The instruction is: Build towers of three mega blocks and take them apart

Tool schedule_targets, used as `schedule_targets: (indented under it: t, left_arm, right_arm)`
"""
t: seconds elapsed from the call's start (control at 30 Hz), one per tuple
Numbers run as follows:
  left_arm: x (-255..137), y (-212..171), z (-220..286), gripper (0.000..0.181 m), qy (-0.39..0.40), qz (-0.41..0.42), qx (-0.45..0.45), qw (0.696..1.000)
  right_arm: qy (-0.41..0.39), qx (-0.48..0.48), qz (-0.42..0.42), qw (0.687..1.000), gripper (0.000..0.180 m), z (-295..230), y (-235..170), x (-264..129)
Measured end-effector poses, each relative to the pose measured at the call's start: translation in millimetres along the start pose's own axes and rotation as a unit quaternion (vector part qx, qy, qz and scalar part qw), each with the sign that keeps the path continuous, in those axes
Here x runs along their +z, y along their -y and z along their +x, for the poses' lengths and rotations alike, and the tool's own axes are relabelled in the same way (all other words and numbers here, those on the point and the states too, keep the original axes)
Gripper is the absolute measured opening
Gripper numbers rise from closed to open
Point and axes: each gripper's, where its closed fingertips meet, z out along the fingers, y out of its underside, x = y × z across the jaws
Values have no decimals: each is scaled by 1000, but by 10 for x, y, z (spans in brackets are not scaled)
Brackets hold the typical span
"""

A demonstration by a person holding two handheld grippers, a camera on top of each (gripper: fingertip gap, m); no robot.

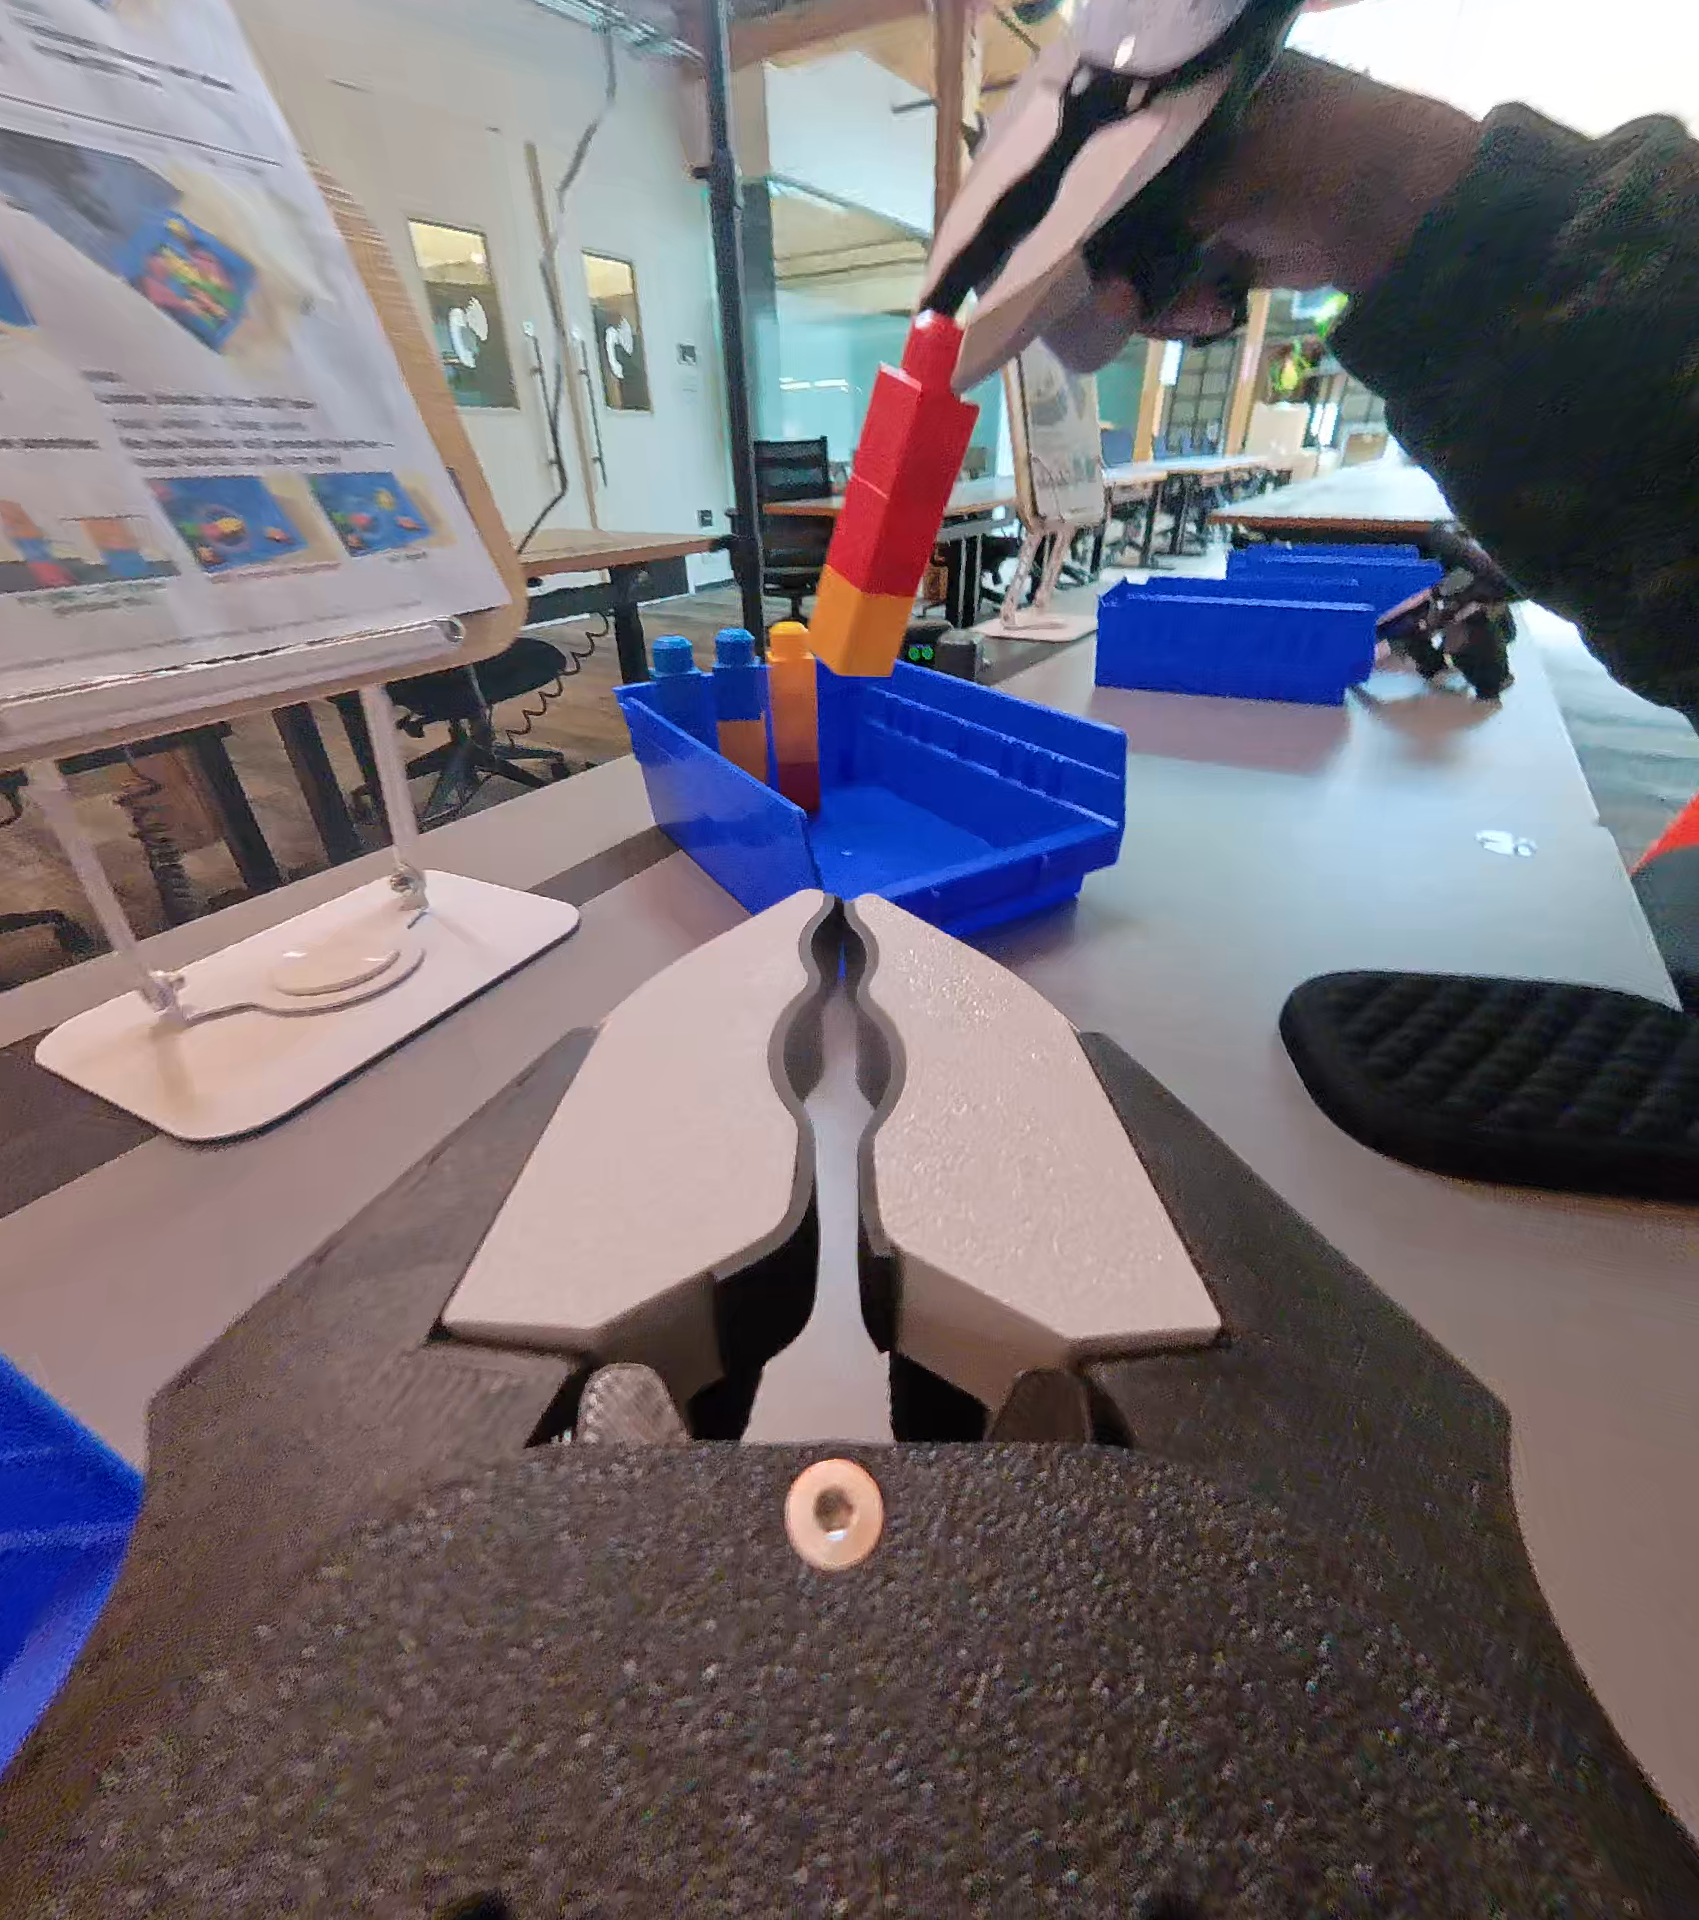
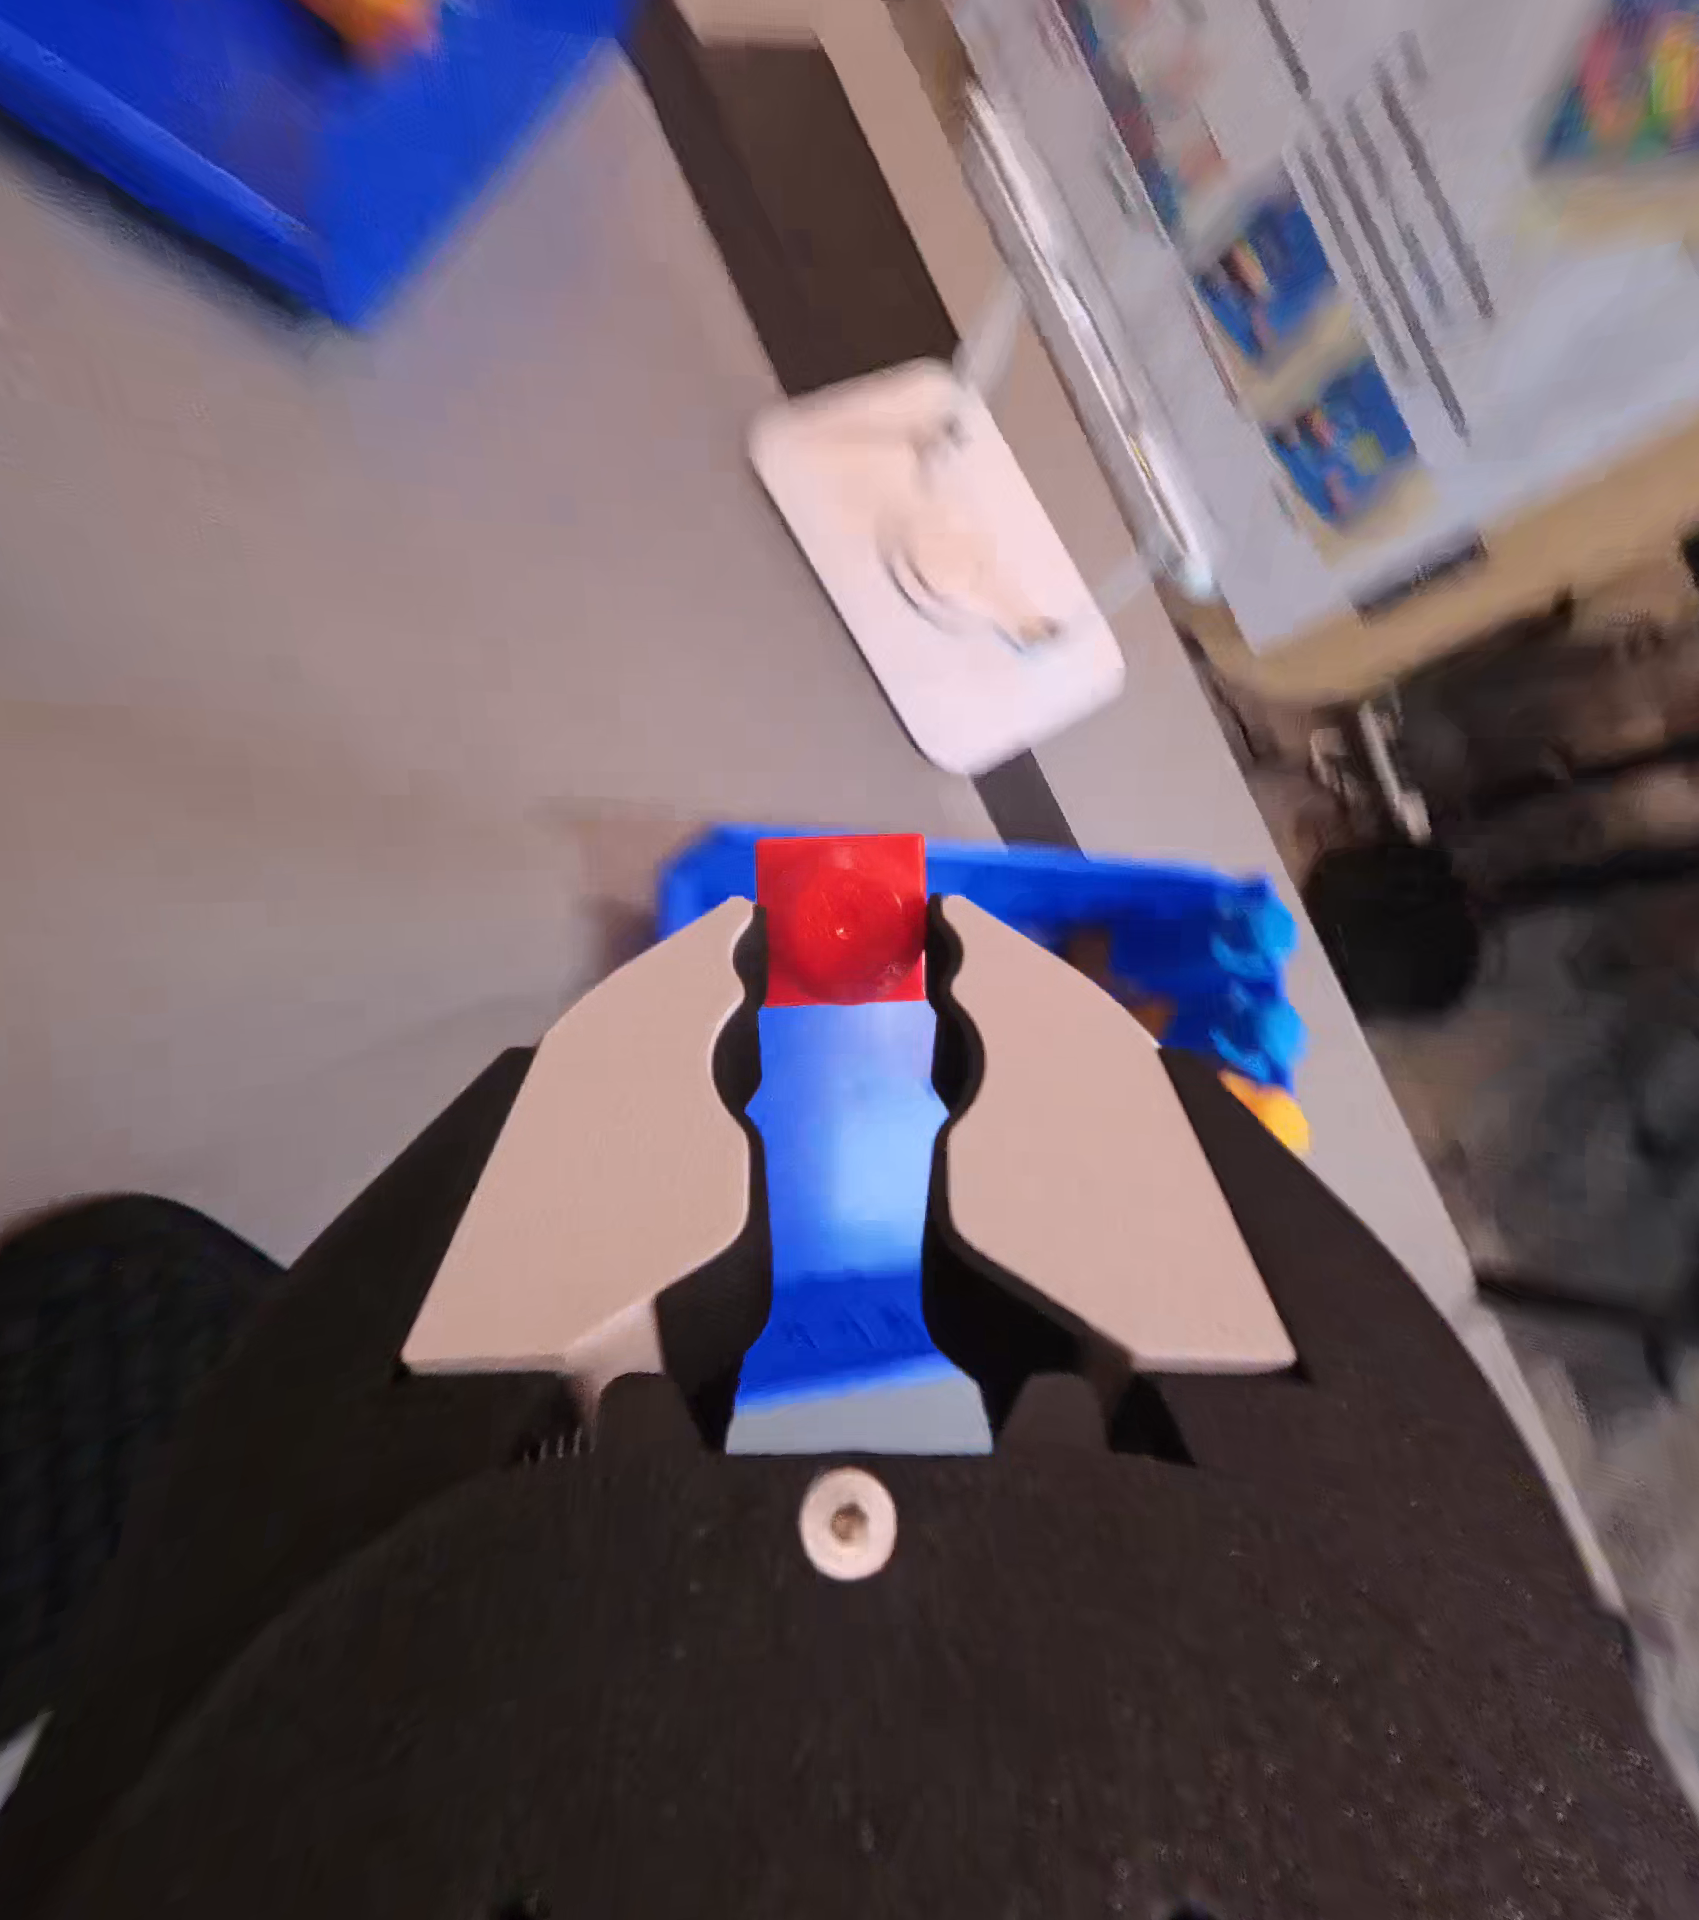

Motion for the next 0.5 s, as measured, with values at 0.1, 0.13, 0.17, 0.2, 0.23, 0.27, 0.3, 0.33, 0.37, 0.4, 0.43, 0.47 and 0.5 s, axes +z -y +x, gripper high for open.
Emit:
schedule_targets:
  t: [0.1, 0.13, 0.17, 0.2, 0.23, 0.27, 0.3, 0.33, 0.37, 0.4, 0.43, 0.47, 0.5]
  left_arm:
    - [-52, 28, -136, 0, 27, 16, -12, 999]
    - [-59, 24, -172, 0, 37, 16, -10, 999]
    - [-67, 22, -204, 0, 47, 18, -9, 999]
    - [-77, 24, -232, 0, 56, 23, -8, 998]
    - [-89, 25, -265, 0, 66, 26, -6, 997]
    - [-102, 24, -303, 0, 80, 29, -1, 996]
    - [-116, 24, -338, 0, 92, 31, 6, 995]
    - [-127, 23, -368, 0, 102, 32, 13, 994]
    - [-131, 15, -389, 0, 109, 32, 19, 993]
    - [-133, 2, -413, 0, 117, 30, 23, 992]
    - [-133, -10, -432, 0, 123, 29, 28, 992]
    - [-124, -30, -437, 0, 124, 24, 32, 992]
    - [-111, -59, -443, 0, 124, 18, 33, 992]
  right_arm:
    - [-41, 53, -90, 994, 29, 673, -532, 109]
    - [-43, 73, -112, 990, 29, 834, -718, 174]
    - [-40, 91, -127, 987, 29, 962, -900, 251]
    - [-37, 110, -139, 983, 29, 1073, -1073, 333]
    - [-34, 128, -146, 980, 29, 1169, -1229, 416]
    - [-27, 143, -149, 978, 29, 1240, -1361, 501]
    - [-26, 156, -150, 976, 29, 1311, -1479, 582]
    - [-28, 166, -150, 974, 29, 1380, -1584, 659]
    - [-28, 173, -149, 973, 29, 1433, -1676, 735]
    - [-28, 179, -149, 972, 29, 1475, -1762, 810]
    - [-29, 184, -150, 971, 29, 1512, -1838, 877]
    - [-28, 188, -150, 970, 29, 1543, -1899, 938]
    - [-28, 194, -149, 969, 29, 1571, -1947, 991]
